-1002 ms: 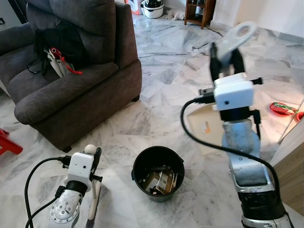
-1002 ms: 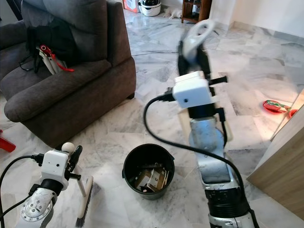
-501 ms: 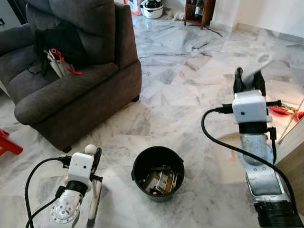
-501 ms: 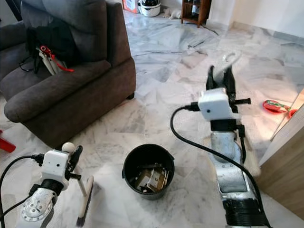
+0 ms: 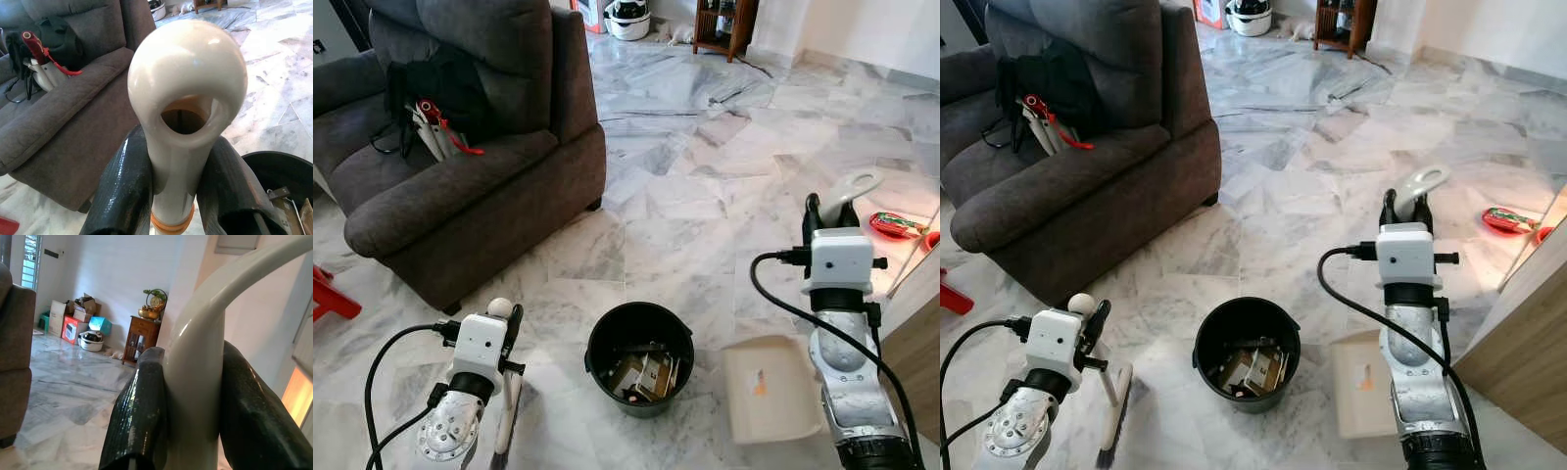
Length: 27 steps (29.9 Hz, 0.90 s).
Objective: Sweep floor
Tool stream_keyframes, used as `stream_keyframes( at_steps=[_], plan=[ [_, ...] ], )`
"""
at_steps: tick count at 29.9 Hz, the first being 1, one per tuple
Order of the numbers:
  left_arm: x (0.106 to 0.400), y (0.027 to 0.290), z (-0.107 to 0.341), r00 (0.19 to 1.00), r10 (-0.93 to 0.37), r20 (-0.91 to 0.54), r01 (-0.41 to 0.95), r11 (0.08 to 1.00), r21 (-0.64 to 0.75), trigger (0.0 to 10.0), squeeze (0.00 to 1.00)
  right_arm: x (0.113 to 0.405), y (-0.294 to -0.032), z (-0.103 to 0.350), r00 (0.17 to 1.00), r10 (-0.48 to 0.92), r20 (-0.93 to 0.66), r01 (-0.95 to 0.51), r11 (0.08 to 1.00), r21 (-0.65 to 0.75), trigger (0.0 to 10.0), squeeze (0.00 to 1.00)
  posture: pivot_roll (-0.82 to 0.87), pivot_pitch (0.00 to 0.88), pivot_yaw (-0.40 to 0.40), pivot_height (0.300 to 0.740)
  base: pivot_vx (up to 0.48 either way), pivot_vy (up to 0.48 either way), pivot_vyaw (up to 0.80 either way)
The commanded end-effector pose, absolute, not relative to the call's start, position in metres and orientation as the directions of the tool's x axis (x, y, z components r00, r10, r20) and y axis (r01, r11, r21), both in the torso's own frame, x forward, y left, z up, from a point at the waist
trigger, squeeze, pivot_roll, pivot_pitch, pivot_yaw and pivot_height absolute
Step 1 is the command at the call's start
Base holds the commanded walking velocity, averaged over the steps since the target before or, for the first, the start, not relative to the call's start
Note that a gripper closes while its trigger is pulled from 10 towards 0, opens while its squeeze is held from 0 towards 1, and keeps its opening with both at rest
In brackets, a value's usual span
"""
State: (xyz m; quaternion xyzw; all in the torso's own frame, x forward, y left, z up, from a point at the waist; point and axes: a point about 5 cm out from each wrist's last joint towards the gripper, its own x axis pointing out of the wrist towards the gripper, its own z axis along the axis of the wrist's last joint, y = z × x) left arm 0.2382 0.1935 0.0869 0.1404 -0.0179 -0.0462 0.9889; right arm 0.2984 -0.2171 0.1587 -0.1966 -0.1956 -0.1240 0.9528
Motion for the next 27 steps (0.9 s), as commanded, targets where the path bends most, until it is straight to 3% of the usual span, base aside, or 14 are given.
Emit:
stream_keyframes(
  at_steps=[1, 7, 12, 27],
  plan=[
    [0.239, 0.195, 0.091, 0.994, -0.102, 0.049, 0.083, 0.951, 0.296, 10.0, 0.00, 0.297, -0.219, 0.162, 0.879, -0.157, 0.450, 0.314, 0.900, -0.301, 10.0, 0.00, 0.06, 0.078, 0.087, 0.740, 0.000, 0.000, 0.00],
    [0.239, 0.194, 0.091, 0.993, -0.106, 0.050, 0.087, 0.952, 0.295, 10.0, 0.00, 0.297, -0.220, 0.159, 0.888, -0.139, 0.439, 0.284, 0.916, -0.284, 10.0, 0.00, 0.05, 0.072, 0.086, 0.740, 0.000, 0.000, 0.00],
    [0.239, 0.194, 0.092, 0.993, -0.110, 0.051, 0.090, 0.952, 0.293, 10.0, 0.00, 0.298, -0.220, 0.151, 0.911, -0.142, 0.387, 0.228, 0.955, -0.187, 10.0, 0.00, 0.06, 0.080, 0.086, 0.740, 0.000, 0.000, 0.00],
    [0.240, 0.194, 0.093, 0.993, -0.108, 0.057, 0.087, 0.952, 0.293, 10.0, 0.00, 0.298, -0.225, 0.153, 0.907, -0.127, 0.402, 0.217, 0.958, -0.186, 10.0, 0.00, 0.06, 0.094, 0.088, 0.740, 0.000, 0.000, 0.00]
  ],
)
